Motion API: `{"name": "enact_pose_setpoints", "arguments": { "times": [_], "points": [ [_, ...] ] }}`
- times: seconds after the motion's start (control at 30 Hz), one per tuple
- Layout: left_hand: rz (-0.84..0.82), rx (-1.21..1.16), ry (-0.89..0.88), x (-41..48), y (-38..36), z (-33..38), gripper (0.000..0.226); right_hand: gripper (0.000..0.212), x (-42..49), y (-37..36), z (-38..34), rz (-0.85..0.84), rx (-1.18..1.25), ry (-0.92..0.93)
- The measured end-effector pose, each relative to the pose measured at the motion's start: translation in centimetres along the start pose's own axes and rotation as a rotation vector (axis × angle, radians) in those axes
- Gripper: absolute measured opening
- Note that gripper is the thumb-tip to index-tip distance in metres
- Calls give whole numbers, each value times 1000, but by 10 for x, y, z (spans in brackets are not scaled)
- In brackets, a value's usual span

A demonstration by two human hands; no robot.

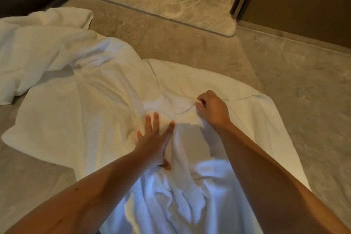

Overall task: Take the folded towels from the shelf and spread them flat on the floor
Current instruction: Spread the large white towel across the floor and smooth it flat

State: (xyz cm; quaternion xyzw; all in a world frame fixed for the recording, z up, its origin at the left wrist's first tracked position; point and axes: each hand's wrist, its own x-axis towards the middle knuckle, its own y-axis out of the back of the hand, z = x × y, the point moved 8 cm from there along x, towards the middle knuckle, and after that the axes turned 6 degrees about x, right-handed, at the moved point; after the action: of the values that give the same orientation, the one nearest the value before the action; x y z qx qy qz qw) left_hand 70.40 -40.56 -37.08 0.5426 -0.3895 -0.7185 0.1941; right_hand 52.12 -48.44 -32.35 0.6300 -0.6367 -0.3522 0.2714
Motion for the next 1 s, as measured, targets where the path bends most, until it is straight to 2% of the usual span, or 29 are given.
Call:
{"name": "enact_pose_setpoints", "arguments": {
  "times": [0.17, 0.23, 0.33, 0.43, 0.53, 0.6, 0.63, 0.7, 0.77, 0.83, 0.93, 1.0],
  "points": [
    [22, 20, 6, 0, 0, -1, 130, 11, -3, 65, 65, 385, 419, -370],
    [28, 25, 13, 1, 0, -1, 130, 12, -1, 85, 83, 461, 548, -423],
    [32, 21, 23, 1, 1, -2, 130, 25, 10, 105, 98, 528, 687, -451],
    [36, 14, 29, 2, 1, -2, 129, 30, 15, 128, 113, 674, 840, -534],
    [40, 13, 24, 2, 1, -2, 129, 31, 7, 144, 131, 801, 808, -604],
    [41, 16, 15, 2, 1, -2, 129, 16, 3, 134, 126, 709, 826, -578],
    [39, 15, 13, 2, 1, -2, 128, 20, 3, 120, 118, 588, 862, -536],
    [29, 13, 12, 1, 2, -1, 128, 58, -5, 91, 94, 382, 856, -456],
    [23, 19, 10, 0, 4, 0, 127, 70, -17, 64, 56, 239, 727, -372],
    [25, 22, -3, 0, 5, 2, 127, 70, -34, 36, 18, 133, 586, -277],
    [26, 7, -10, -1, 7, 3, 125, 59, -63, -4, -34, 19, 494, -170],
    [26, -27, -24, -4, 9, 4, 120, 52, -80, -19, -55, 3, 459, -152]
  ]
}}
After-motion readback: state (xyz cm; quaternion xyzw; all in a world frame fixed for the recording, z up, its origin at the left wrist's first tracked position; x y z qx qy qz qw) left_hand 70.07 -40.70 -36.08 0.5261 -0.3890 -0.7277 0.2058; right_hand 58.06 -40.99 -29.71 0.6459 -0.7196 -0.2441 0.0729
